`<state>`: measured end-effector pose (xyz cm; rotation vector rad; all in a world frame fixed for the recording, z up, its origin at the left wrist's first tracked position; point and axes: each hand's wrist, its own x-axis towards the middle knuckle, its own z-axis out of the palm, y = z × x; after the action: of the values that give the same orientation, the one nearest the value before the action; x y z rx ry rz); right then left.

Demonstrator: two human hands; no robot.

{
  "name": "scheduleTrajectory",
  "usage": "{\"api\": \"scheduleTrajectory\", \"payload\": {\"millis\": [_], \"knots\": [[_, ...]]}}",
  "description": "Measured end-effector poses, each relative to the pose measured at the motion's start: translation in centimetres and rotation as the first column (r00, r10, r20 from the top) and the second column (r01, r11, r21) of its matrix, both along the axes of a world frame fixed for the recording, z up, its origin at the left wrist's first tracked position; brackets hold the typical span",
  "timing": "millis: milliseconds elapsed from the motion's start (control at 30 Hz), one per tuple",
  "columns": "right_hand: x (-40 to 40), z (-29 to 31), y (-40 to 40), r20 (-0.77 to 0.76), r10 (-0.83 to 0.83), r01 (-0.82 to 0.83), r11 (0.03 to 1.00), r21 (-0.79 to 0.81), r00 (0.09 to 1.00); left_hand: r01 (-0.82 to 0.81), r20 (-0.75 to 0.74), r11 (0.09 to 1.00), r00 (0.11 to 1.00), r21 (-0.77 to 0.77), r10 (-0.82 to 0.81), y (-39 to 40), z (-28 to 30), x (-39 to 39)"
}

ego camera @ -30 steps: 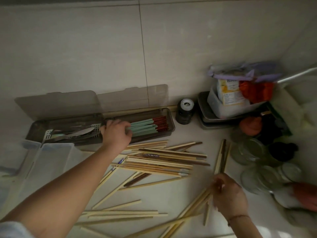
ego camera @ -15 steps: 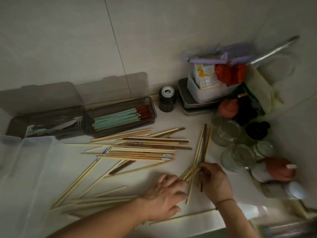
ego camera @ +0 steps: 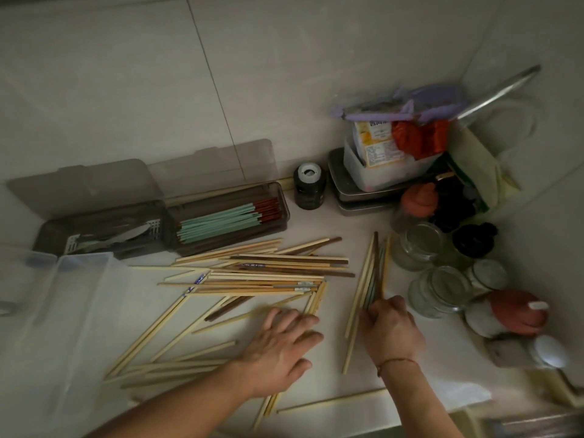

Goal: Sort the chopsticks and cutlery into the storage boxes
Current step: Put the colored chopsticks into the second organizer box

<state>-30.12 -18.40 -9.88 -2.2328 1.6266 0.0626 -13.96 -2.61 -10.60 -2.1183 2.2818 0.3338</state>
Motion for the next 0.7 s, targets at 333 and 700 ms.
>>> {"api": "scheduleTrajectory", "payload": {"millis": [333,700], "knots": [[0.2,0.9,0.1,-0.139,-0.02,0.023,1.0,0.018,0.99,-0.04,-0.036,0.999,0.998,0.036,0.041,-0.3,0.1,-0.1],[0.5,1.3,0.7,-0.114,-0.042,0.049,0.997,0.062,0.993,-0.091,-0.177,0.996,0.98,-0.016,0.087,-1.0,0.7,-1.7]]}}
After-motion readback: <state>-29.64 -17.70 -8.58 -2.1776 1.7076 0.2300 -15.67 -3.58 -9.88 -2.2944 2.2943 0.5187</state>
